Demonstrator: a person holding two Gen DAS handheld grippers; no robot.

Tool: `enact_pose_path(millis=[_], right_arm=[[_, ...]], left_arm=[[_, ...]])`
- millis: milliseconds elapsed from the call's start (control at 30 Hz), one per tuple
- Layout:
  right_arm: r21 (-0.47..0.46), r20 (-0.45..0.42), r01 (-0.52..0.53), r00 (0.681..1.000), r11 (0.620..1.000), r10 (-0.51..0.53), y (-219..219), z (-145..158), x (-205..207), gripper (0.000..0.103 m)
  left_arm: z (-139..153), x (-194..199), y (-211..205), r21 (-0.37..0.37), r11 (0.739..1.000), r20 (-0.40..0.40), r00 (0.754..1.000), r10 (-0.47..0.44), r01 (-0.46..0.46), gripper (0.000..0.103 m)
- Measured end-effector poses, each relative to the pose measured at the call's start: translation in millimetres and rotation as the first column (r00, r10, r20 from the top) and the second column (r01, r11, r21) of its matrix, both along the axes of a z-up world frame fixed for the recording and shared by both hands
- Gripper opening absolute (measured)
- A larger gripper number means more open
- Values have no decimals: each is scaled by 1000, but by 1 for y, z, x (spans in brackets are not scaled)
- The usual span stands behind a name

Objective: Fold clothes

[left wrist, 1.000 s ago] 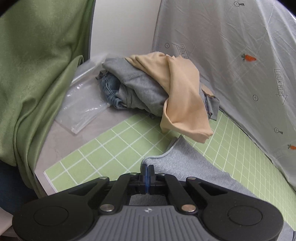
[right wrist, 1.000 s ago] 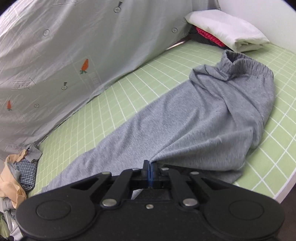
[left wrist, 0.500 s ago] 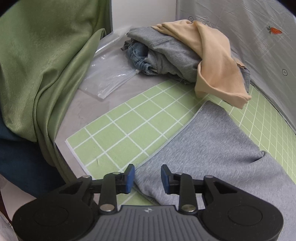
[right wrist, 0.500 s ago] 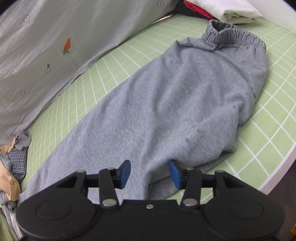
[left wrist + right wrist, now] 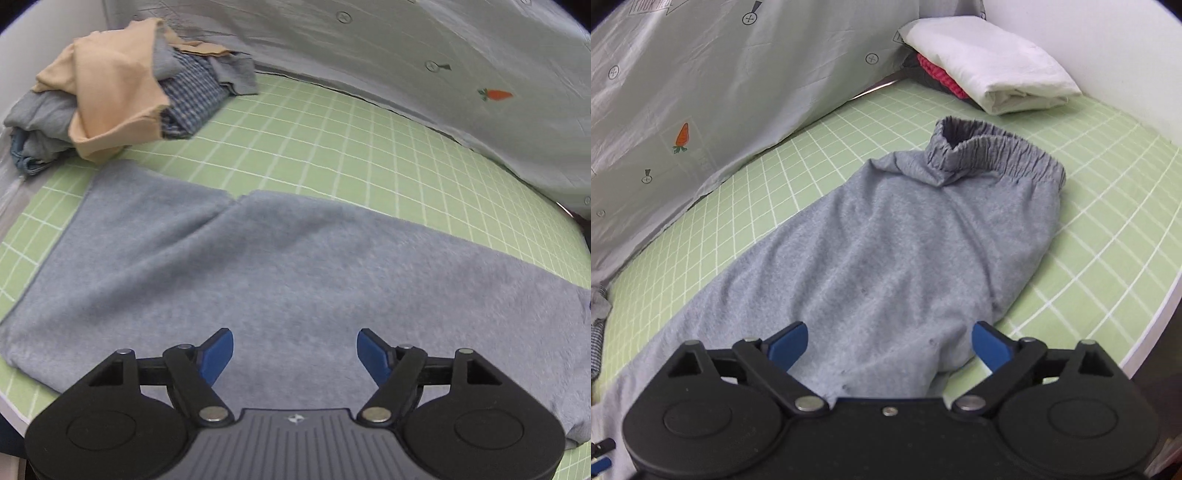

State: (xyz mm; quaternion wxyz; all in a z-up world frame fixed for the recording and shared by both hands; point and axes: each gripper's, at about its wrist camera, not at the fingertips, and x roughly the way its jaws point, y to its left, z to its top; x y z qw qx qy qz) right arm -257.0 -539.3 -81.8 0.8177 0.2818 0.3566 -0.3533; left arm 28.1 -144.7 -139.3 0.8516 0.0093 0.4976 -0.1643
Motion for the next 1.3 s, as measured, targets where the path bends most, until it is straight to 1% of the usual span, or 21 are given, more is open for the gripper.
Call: enact_pose_path(millis=[100,200,333,400,467,500,567,600,700,733,800,833,933,967,1000,1033,1133,1167,1233,1267,1300], right_arm=[[-89,-50,-76,996,993,72,-26,4,2,99],[-116,-70,-156,986,981,148,-54,4,5,99],[-74,-59,-276,960,958,272,-91,-5,16,99],[-33,-49,-342,939,939,340,-107,-12,26,99],[7,-41,-420,907,908,420,-126,-22,41,98],[10,-33,-425,904,905,425,-139,-26,48,98],[7,-17,-379,925,926,379,-174,-33,59,97],[12,-3,-349,937,937,349,-191,-35,63,95],[63,71,-219,974,974,215,-237,-34,65,94],[39,70,-182,981,983,179,-241,-30,61,94],[-9,60,-120,991,993,120,-245,-22,49,95],[-13,69,-86,994,996,87,-245,-19,39,95],[5,59,26,998,1000,-26,-247,-18,8,96],[15,21,57,998,998,-57,-245,-20,0,96],[33,-17,84,996,996,-83,-242,-22,-8,96],[62,-33,105,994,993,-103,-238,-25,-16,96],[174,-15,157,987,972,-157,-224,-36,-35,96],[199,-5,162,986,966,-165,-220,-39,-35,96],[241,16,169,984,956,-178,-213,-45,-35,91],[241,26,165,984,956,-176,-211,-45,-33,88],[241,36,160,984,957,-174,-208,-45,-31,73]], left_arm=[[-12,-24,-42,5,999,-32,999,-37,37,75],[-22,-44,-79,25,998,-56,997,-51,53,75],[-28,-58,-120,70,996,-72,996,-54,59,77],[-32,-63,-135,91,994,-87,995,-46,54,79],[-35,-66,-147,114,993,-99,995,-29,40,79],[-36,-68,-152,133,991,-95,995,-18,31,81],[-37,-68,-160,167,986,-100,995,-6,23,83],[-38,-68,-164,183,983,-102,995,-1,20,84],[-40,-68,-169,203,979,-126,992,26,0,88],[-40,-67,-170,206,979,-132,991,37,-9,89],[-41,-66,-172,212,977,-143,988,58,-27,91],[-42,-66,-173,214,976,-148,987,68,-35,92],[-44,-65,-173,217,975,-153,985,84,-50,97],[-44,-65,-174,218,974,-155,984,90,-55,99],[-45,-65,-174,219,974,-156,983,95,-60,99],[-45,-64,-174,220,973,-158,982,99,-63,100],[-47,-62,-175,222,973,-165,981,102,-64,103],[-47,-61,-174,218,974,-167,980,103,-65,103],[-48,-60,-175,218,974,-166,981,98,-61,103],[-48,-61,-175,217,974,-162,982,96,-59,103],[-48,-62,-175,215,975,-158,983,93,-58,103]])
